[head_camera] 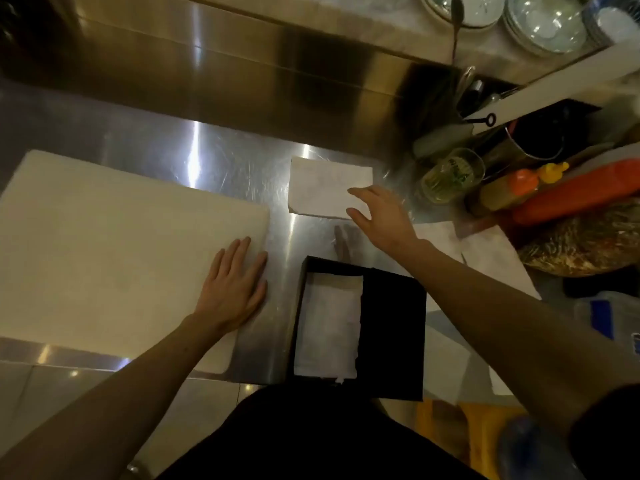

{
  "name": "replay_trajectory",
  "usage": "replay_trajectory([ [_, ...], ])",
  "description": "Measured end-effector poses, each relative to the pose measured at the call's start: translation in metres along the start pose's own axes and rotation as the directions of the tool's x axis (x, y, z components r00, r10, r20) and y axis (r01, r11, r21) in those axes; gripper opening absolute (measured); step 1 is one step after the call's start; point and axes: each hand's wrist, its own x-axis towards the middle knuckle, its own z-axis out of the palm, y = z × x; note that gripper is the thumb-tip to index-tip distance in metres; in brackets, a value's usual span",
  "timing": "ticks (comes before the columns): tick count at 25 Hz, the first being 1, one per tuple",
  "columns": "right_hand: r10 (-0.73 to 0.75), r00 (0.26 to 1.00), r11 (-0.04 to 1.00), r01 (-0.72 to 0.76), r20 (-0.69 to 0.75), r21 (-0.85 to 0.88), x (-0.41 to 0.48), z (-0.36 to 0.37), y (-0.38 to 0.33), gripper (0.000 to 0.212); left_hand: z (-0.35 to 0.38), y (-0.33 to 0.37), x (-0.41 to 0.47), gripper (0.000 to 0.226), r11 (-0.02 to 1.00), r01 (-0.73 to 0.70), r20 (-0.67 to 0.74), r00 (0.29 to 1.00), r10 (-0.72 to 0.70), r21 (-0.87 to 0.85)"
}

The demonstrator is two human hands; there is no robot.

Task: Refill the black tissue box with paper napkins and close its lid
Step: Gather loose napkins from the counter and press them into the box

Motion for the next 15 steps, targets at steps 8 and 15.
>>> replay_trajectory([
  [8, 0.057, 0.996, 0.998, -0.059, 0.064, 0.031, 0.052, 0.016, 0.005, 0.04, 0.006, -0.004, 0.003, 0.062, 0.998, 0.035, -0.002, 0.999, -0.035, 0.052],
  [15, 0.074, 0.993, 0.997, -0.074, 0.096, -0.006, 0.085, 0.036, 0.012, 0.036, 0.012, -0.003, 0.002, 0.06, 0.998, 0.034, -0.072, 0.997, -0.031, 0.055],
])
